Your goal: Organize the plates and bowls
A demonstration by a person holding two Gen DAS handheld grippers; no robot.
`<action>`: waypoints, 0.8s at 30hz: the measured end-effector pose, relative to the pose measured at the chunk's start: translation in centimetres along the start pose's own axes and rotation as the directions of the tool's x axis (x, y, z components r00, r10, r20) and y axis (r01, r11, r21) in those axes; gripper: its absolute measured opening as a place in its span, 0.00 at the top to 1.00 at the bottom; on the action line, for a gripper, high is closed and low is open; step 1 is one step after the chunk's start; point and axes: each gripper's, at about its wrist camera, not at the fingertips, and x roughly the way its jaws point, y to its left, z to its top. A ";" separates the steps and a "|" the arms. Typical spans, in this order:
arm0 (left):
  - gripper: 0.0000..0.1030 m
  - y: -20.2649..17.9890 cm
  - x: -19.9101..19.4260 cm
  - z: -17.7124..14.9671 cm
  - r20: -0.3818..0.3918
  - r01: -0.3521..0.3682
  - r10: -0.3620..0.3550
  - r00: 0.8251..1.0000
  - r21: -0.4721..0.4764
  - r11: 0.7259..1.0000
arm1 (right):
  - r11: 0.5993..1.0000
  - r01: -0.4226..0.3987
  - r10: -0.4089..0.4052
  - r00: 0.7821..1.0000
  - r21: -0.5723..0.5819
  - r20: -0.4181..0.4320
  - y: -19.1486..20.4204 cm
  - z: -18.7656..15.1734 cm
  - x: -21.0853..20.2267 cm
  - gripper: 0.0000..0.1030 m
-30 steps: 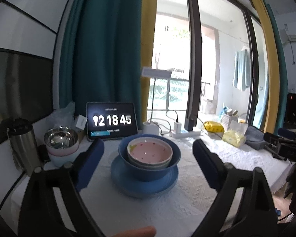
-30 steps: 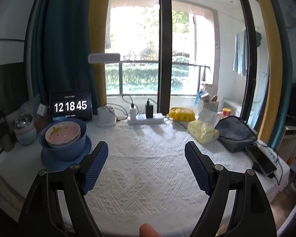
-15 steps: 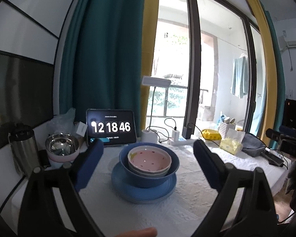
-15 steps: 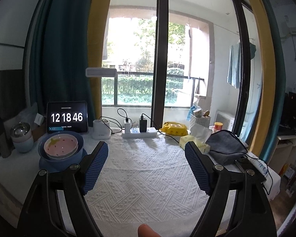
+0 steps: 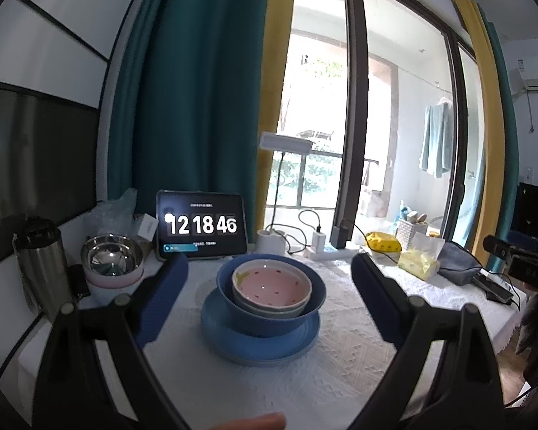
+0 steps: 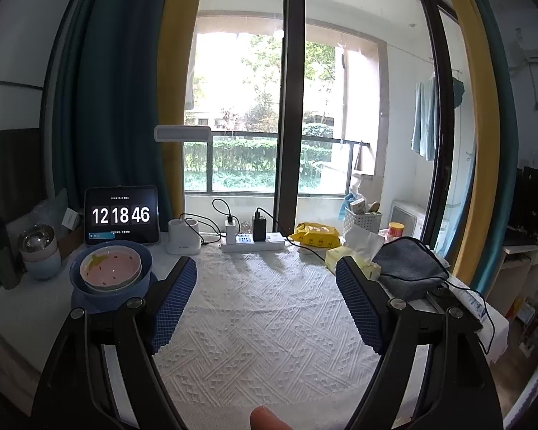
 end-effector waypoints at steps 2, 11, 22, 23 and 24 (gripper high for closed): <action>0.09 -0.1 0.0 0.0 -0.004 0.002 -0.002 1.000 0.003 1.000 | 1.000 -0.002 0.002 1.000 0.002 -0.004 -0.1 0.0 0.1 0.20; 0.09 -0.1 0.2 -0.1 -0.018 -0.002 0.002 1.000 0.000 1.000 | 1.000 -0.007 0.007 1.000 0.018 -0.031 -0.3 -0.3 0.7 0.20; 0.09 0.0 0.2 -0.2 -0.019 -0.003 0.003 1.000 -0.001 1.000 | 1.000 -0.012 0.012 0.999 0.013 -0.042 -0.1 -0.5 0.9 0.20; 0.09 0.0 0.2 -0.2 -0.019 -0.003 0.003 1.000 -0.001 1.000 | 1.000 -0.012 0.013 0.999 0.013 -0.043 -0.2 -0.5 1.0 0.20; 0.09 0.0 0.2 -0.2 -0.019 -0.003 0.003 1.000 0.000 1.000 | 1.000 -0.012 0.013 0.999 0.013 -0.043 -0.2 -0.5 1.0 0.20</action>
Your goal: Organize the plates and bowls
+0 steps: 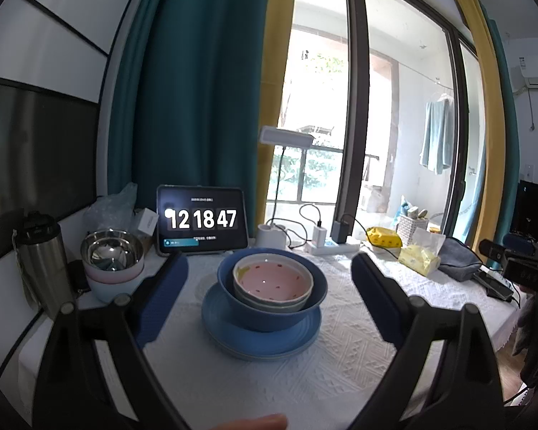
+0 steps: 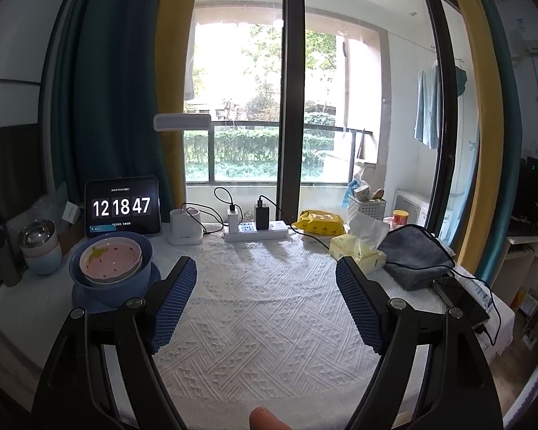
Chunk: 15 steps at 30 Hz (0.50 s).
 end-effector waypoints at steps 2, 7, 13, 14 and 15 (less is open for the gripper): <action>0.09 0.0 0.0 0.0 0.000 0.001 -0.001 1.000 0.000 1.000 | 1.000 0.000 0.000 1.000 0.001 -0.002 0.0 0.0 0.0 0.20; 0.09 -0.1 -0.1 -0.1 -0.004 0.001 -0.001 1.000 0.003 1.000 | 1.000 0.001 -0.001 1.000 0.003 -0.007 0.0 -0.1 0.2 0.20; 0.09 -0.1 0.0 -0.2 -0.006 0.001 0.000 1.000 0.006 1.000 | 1.000 -0.001 0.001 1.000 0.006 -0.011 -0.1 -0.2 0.3 0.20; 0.09 -0.1 -0.1 -0.2 -0.006 0.002 -0.002 1.000 0.007 1.000 | 1.000 -0.001 0.001 1.000 0.007 -0.011 -0.1 -0.2 0.3 0.20; 0.09 -0.1 -0.1 -0.2 -0.005 0.002 -0.002 1.000 0.007 1.000 | 1.000 -0.001 0.001 1.000 0.007 -0.012 -0.1 -0.2 0.3 0.20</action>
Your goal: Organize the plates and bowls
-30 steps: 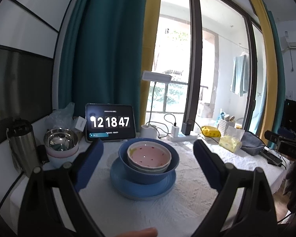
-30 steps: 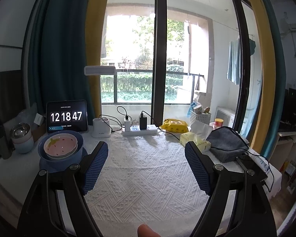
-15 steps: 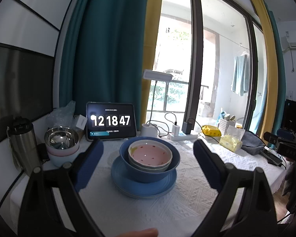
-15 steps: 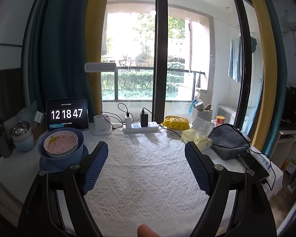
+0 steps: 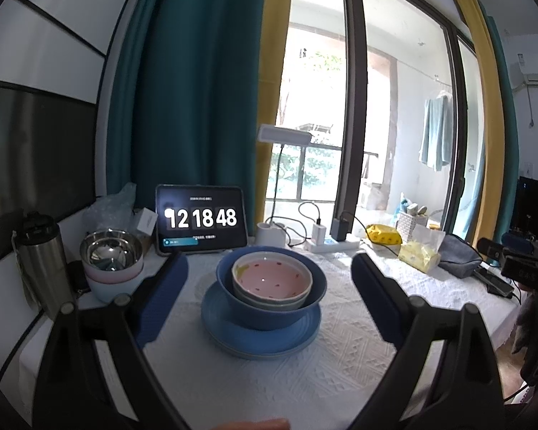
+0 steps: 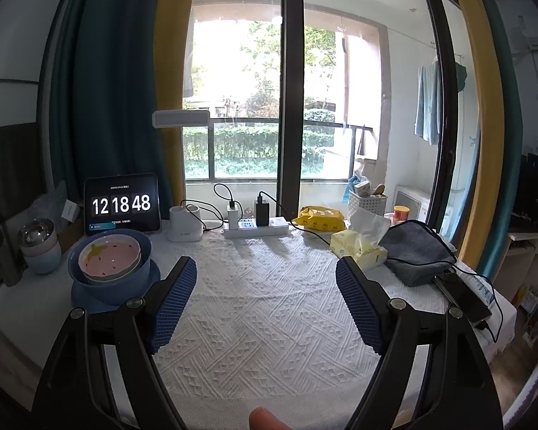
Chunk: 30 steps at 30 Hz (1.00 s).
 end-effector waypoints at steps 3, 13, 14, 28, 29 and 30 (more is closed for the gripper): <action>0.09 0.1 0.1 0.0 0.000 0.001 -0.001 1.000 -0.001 1.000 | 1.000 0.001 -0.001 1.000 0.000 0.000 0.0 0.0 0.0 0.20; 0.09 0.2 0.1 0.0 -0.002 0.002 -0.002 1.000 -0.001 1.000 | 1.000 -0.001 0.001 1.000 -0.003 0.002 0.0 0.0 0.0 0.20; 0.09 0.2 0.1 0.0 -0.003 0.002 -0.002 1.000 -0.001 1.000 | 1.000 -0.002 0.002 1.000 -0.003 0.002 0.0 0.0 0.0 0.20; 0.09 0.2 0.0 0.0 -0.002 0.001 -0.001 1.000 0.000 1.000 | 1.000 0.000 0.000 1.000 -0.002 0.002 0.0 0.0 0.0 0.20; 0.09 0.3 0.0 0.0 -0.003 0.002 -0.002 1.000 0.000 1.000 | 1.000 0.000 0.000 1.000 -0.002 0.002 0.0 0.0 0.0 0.20; 0.09 0.2 0.0 0.0 -0.003 0.002 -0.002 1.000 0.001 1.000 | 1.000 0.000 0.000 1.000 -0.001 0.002 0.0 0.0 0.0 0.20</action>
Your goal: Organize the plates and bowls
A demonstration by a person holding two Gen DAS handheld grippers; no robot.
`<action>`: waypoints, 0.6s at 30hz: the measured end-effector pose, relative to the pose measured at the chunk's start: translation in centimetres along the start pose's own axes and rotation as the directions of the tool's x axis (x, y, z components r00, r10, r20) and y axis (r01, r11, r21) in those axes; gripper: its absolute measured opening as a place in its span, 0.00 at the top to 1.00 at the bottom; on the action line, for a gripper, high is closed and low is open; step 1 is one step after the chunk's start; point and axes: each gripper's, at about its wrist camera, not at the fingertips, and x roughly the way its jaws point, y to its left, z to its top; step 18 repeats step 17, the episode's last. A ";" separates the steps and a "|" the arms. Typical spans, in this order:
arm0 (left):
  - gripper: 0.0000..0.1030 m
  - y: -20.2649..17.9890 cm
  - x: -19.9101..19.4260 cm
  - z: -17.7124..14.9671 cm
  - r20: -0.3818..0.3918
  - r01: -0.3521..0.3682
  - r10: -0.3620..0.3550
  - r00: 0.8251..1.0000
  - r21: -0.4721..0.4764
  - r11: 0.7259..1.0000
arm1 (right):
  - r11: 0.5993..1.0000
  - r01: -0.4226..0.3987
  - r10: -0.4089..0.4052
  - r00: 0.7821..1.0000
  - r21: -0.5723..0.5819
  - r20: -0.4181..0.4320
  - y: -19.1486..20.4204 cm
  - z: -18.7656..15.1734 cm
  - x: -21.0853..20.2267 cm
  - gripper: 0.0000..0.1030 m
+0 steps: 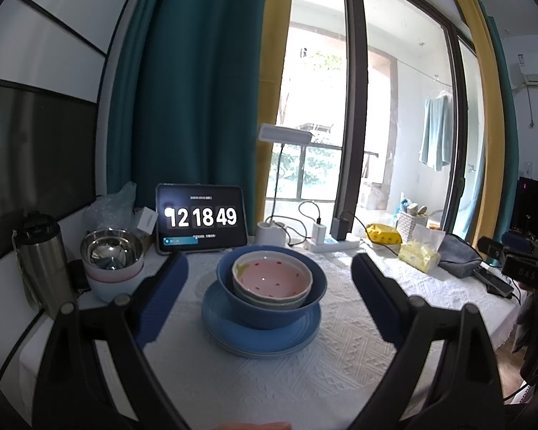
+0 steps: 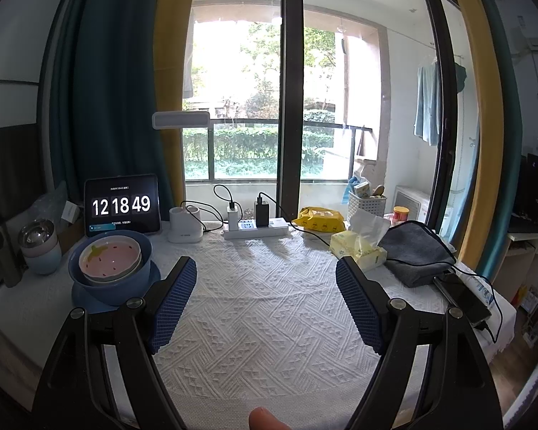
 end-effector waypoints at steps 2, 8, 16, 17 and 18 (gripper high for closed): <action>0.09 0.0 -0.1 0.0 -0.001 -0.001 0.001 1.000 0.002 1.000 | 1.000 0.001 -0.001 1.000 0.001 0.001 0.0 0.0 0.0 0.20; 0.09 0.1 0.2 -0.1 -0.002 -0.007 0.007 1.000 -0.001 1.000 | 1.000 0.006 -0.006 1.000 0.003 0.002 0.0 0.2 0.0 0.20; 0.09 0.1 0.3 -0.2 -0.011 -0.014 0.014 1.000 -0.003 1.000 | 1.000 0.006 -0.006 1.000 0.002 0.000 0.2 0.1 0.0 0.20; 0.09 0.1 0.4 -0.3 -0.015 -0.019 0.019 1.000 -0.002 1.000 | 1.000 0.005 -0.005 1.000 0.002 -0.001 0.2 0.0 0.0 0.20; 0.09 0.1 0.4 -0.3 -0.015 -0.019 0.019 1.000 -0.002 1.000 | 1.000 0.005 -0.005 1.000 0.002 -0.001 0.2 0.0 0.0 0.20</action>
